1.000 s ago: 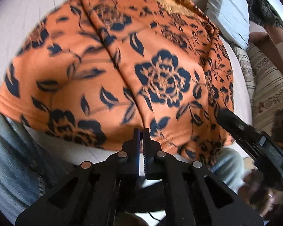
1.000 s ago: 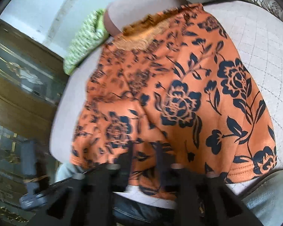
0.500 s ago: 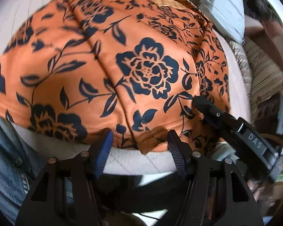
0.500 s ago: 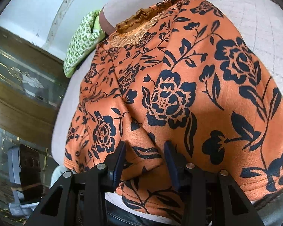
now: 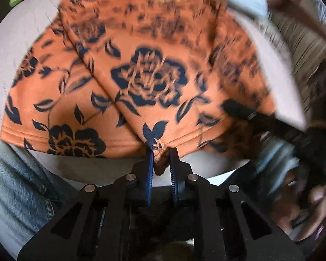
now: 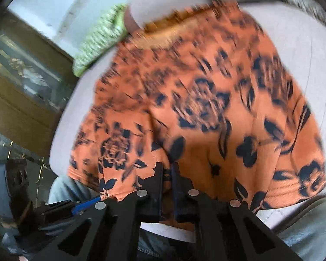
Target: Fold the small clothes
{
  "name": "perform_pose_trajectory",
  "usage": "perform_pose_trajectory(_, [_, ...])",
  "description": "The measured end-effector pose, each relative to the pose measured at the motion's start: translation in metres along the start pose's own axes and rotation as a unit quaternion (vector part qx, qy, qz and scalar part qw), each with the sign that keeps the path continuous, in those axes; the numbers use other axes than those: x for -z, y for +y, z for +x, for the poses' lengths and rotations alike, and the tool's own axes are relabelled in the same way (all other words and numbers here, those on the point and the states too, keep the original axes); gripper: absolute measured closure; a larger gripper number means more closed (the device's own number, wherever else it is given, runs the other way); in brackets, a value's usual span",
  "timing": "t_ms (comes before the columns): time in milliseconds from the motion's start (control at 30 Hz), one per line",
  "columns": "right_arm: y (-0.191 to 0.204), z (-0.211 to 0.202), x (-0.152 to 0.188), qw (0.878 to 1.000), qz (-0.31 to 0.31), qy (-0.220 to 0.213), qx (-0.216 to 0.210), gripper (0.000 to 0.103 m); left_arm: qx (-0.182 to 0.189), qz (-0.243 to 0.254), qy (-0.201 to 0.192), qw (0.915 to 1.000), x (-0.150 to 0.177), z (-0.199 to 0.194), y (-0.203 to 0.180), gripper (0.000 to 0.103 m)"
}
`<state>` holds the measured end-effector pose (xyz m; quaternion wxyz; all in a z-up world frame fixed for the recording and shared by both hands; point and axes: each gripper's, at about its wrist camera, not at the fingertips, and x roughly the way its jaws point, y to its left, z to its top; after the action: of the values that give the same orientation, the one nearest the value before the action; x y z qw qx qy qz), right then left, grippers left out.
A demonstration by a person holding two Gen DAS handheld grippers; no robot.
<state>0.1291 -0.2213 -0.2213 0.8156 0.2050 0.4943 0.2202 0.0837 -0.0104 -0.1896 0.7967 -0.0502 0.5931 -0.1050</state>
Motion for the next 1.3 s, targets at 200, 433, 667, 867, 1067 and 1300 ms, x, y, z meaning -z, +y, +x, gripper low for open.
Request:
perform_pose_trajectory(200, [-0.011,-0.086,-0.003,0.988,0.019,-0.135,-0.071,0.09,0.043,0.028,-0.081,0.9954,0.016,-0.061,0.006,0.073])
perform_pose_trajectory(433, [-0.023,-0.172,-0.016,0.955,0.06,-0.291,-0.023,0.053,0.078,0.038,-0.155,0.984,-0.01,-0.105,-0.022,0.034])
perform_pose_trajectory(667, [-0.045,-0.17,-0.059,0.946,0.104,-0.298,-0.075,0.049,0.059,0.058,-0.109,0.9905,-0.092,-0.034,-0.075,0.031])
perform_pose_trajectory(867, [-0.079,-0.122,-0.107,0.96,0.149,-0.196,-0.131,0.049,0.031,0.075,-0.04,0.9959,-0.135,0.04,-0.099,0.032])
perform_pose_trajectory(1067, [-0.085,-0.073,-0.164,0.989,0.109,-0.092,-0.051,0.049,0.046,0.09,-0.014,0.9947,-0.144,0.064,-0.11,0.039])
perform_pose_trajectory(1300, [-0.072,0.0,-0.233,0.997,0.067,0.001,0.03,0.049,0.063,0.065,-0.032,0.9954,-0.15,0.065,-0.097,0.043])
